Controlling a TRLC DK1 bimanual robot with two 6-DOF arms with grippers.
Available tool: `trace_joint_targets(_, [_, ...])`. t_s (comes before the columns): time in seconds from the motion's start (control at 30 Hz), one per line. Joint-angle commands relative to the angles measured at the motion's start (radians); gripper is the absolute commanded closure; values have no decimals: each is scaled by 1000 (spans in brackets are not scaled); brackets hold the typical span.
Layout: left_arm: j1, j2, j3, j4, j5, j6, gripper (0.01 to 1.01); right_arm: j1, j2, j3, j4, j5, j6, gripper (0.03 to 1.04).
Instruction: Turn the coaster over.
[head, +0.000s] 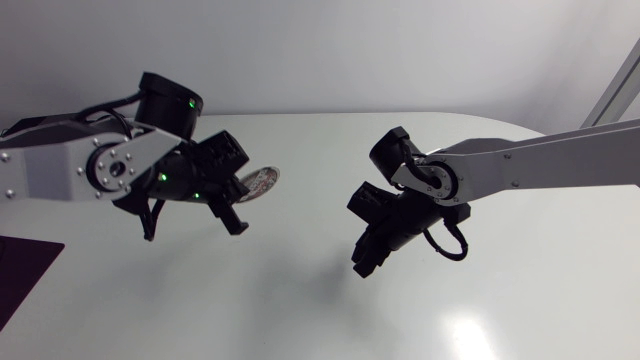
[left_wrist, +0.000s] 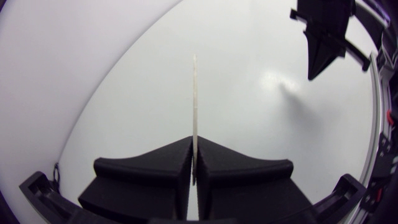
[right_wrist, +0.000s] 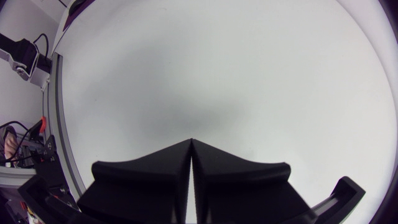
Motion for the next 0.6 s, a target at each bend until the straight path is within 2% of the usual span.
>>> trace_joint_targets(0.0, [-61, -13, -103, 42, -76, 147, 1011, 7, -22, -33, 13, 11, -18, 1020])
trace_joint_targets(0.07, [-125, -25, -192, 144, -128, 221, 1011, 10, -39, -45, 16, 18, -17, 1020])
trace_joint_targets(0.23, [-257, 1, -276, 224, -243, 287, 1008, 19, -77, -67, 13, 21, -9, 1018])
trace_joint_targets(0.33, [-297, 25, -309, 292, -294, 320, 992, 27, -102, -79, 7, 23, -3, 1018])
trace_joint_targets(0.4, [-313, 42, -328, 345, -323, 353, 934, 31, -116, -88, 7, 31, 3, 1018])
trace_joint_targets(0.5, [-343, 78, -344, 393, -373, 380, 493, 33, -137, -101, 5, 31, 8, 1018])
trace_joint_targets(0.57, [-353, 104, -350, 410, -395, 380, 352, 33, -148, -108, 4, 31, 11, 1018])
